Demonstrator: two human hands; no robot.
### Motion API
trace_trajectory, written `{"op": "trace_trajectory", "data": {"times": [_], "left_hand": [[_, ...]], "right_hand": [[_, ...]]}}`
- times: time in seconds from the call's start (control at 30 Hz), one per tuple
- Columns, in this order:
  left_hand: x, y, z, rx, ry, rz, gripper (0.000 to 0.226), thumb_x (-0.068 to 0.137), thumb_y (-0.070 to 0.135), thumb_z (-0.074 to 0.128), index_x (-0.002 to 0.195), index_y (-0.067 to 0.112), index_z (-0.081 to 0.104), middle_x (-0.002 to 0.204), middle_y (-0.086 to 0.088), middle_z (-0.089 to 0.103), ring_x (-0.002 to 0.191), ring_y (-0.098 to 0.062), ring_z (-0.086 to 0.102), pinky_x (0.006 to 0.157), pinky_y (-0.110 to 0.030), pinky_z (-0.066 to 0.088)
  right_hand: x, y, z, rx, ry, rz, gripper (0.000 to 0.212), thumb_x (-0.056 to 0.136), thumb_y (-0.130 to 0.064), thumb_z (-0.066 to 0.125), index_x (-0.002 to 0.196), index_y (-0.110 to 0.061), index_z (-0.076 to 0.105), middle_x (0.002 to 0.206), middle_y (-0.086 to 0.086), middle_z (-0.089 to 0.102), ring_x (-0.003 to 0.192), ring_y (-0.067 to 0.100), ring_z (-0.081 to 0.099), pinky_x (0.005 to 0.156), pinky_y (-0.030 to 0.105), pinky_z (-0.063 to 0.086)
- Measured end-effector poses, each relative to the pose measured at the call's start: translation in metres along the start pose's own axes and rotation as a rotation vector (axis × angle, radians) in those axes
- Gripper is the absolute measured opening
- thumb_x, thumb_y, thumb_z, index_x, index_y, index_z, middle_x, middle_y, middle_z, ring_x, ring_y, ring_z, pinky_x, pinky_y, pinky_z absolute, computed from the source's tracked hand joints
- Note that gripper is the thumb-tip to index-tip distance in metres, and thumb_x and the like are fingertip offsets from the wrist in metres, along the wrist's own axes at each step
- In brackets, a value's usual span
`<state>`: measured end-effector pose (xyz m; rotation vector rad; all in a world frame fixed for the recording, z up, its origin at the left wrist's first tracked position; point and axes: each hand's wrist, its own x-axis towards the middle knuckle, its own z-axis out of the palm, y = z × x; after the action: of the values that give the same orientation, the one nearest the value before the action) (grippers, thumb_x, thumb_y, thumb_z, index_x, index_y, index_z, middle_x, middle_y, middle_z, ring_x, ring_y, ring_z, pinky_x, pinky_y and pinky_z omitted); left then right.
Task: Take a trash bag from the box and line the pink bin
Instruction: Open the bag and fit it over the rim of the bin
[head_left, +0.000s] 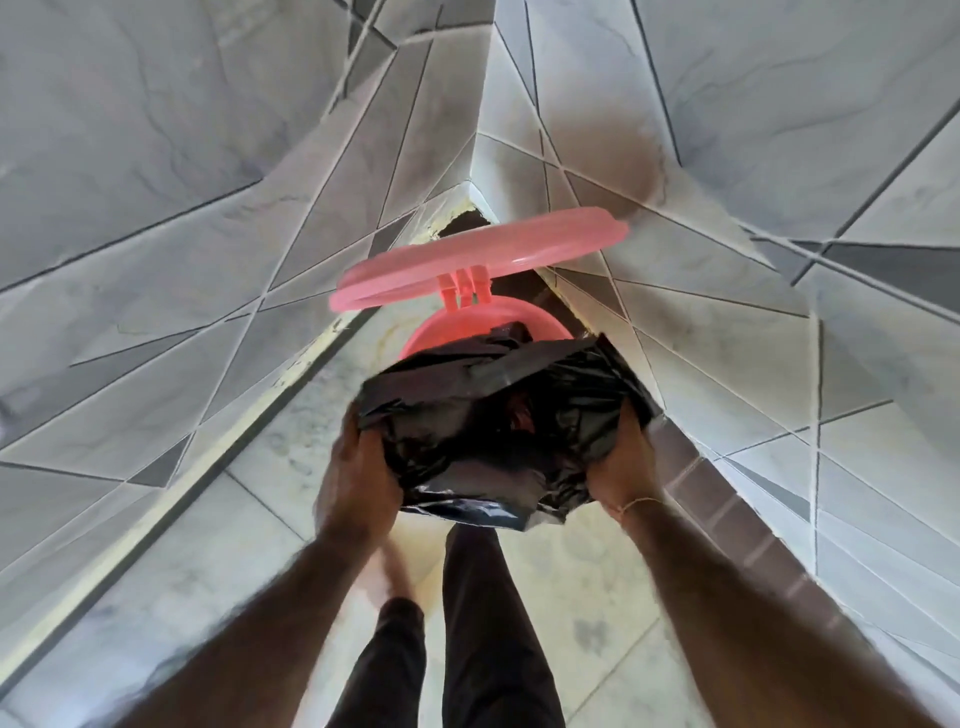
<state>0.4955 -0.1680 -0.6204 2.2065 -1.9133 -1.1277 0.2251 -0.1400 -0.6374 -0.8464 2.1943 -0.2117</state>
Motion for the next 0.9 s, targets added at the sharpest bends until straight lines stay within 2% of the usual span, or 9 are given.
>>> {"op": "trace_trajectory", "data": {"times": [0.13,0.2,0.27,0.33,0.5,0.6,0.7,0.8,0.9], "left_hand": [[0.008,-0.047,-0.015,0.090,0.033,-0.135,0.066,0.076,-0.003,0.052,0.137,0.018,0.036,0.142,-0.016,0.037,0.109,-0.052,0.054,0.083,-0.062,0.051],[0.007,-0.056,-0.015,0.107,0.033,-0.160,0.081,0.075,-0.002,0.058,0.145,0.021,0.025,0.141,-0.019,0.035,0.110,-0.054,0.052,0.082,-0.062,0.050],[0.005,-0.048,-0.006,0.077,0.025,-0.128,0.095,0.076,0.002,0.063,0.152,0.026,0.011,0.143,-0.020,0.034,0.113,-0.052,0.050,0.081,-0.060,0.050],[0.001,-0.030,0.011,0.014,0.023,-0.076,0.094,0.078,-0.001,0.058,0.153,0.026,0.009,0.142,-0.021,0.036,0.115,-0.051,0.050,0.079,-0.059,0.051],[-0.003,0.019,0.049,-0.077,-0.004,0.003,0.085,0.080,-0.001,0.048,0.154,0.024,0.014,0.142,-0.016,0.037,0.112,-0.044,0.055,0.077,-0.052,0.052],[-0.002,0.025,0.057,-0.055,-0.043,0.062,0.077,0.081,0.001,0.047,0.152,0.017,0.022,0.142,-0.018,0.040,0.112,-0.043,0.055,0.082,-0.050,0.052],[0.003,-0.001,0.055,0.018,-0.062,0.036,0.064,0.079,-0.002,0.045,0.140,0.016,0.038,0.142,-0.014,0.039,0.114,-0.042,0.054,0.084,-0.052,0.053],[0.008,-0.039,0.046,0.066,-0.053,-0.027,0.058,0.079,-0.002,0.050,0.134,0.014,0.042,0.142,-0.012,0.037,0.114,-0.044,0.055,0.085,-0.054,0.053],[0.007,-0.062,0.041,0.047,-0.029,-0.089,0.061,0.079,0.000,0.053,0.136,0.016,0.038,0.137,-0.014,0.041,0.108,-0.047,0.057,0.078,-0.054,0.054]], "right_hand": [[-0.021,-0.025,0.047,-0.178,-0.202,-0.254,0.093,0.075,-0.004,0.056,0.152,-0.032,0.012,0.156,0.010,0.034,0.120,0.039,0.056,0.096,0.049,0.051],[-0.024,-0.031,0.064,-0.207,-0.233,-0.305,0.087,0.077,0.000,0.054,0.152,-0.027,0.019,0.156,0.010,0.033,0.125,0.038,0.053,0.100,0.047,0.049],[-0.018,-0.030,0.066,-0.205,-0.182,-0.279,0.068,0.079,0.001,0.051,0.143,-0.017,0.037,0.147,0.014,0.044,0.122,0.038,0.054,0.099,0.045,0.049],[-0.004,-0.022,0.056,-0.177,-0.084,-0.232,0.051,0.079,-0.003,0.050,0.130,-0.011,0.050,0.136,0.017,0.054,0.117,0.040,0.056,0.097,0.045,0.050],[0.032,0.019,0.006,-0.232,0.088,-0.061,0.059,0.073,-0.005,0.054,0.132,-0.006,0.049,0.132,0.026,0.049,0.118,0.045,0.051,0.104,0.045,0.045],[0.037,0.031,-0.005,-0.241,0.057,0.012,0.083,0.070,-0.005,0.057,0.146,-0.017,0.027,0.138,0.025,0.039,0.121,0.048,0.047,0.105,0.049,0.043],[0.032,0.031,0.011,-0.310,-0.032,-0.001,0.098,0.070,-0.010,0.063,0.150,-0.031,0.010,0.142,0.021,0.034,0.122,0.049,0.046,0.099,0.053,0.047],[0.020,0.027,0.027,-0.370,-0.045,-0.044,0.096,0.075,-0.015,0.062,0.149,-0.038,0.005,0.145,0.016,0.035,0.122,0.045,0.046,0.091,0.053,0.051],[0.016,0.037,0.031,-0.399,-0.042,-0.044,0.085,0.077,-0.019,0.057,0.147,-0.039,0.014,0.147,0.007,0.032,0.122,0.042,0.047,0.084,0.052,0.053]]}}
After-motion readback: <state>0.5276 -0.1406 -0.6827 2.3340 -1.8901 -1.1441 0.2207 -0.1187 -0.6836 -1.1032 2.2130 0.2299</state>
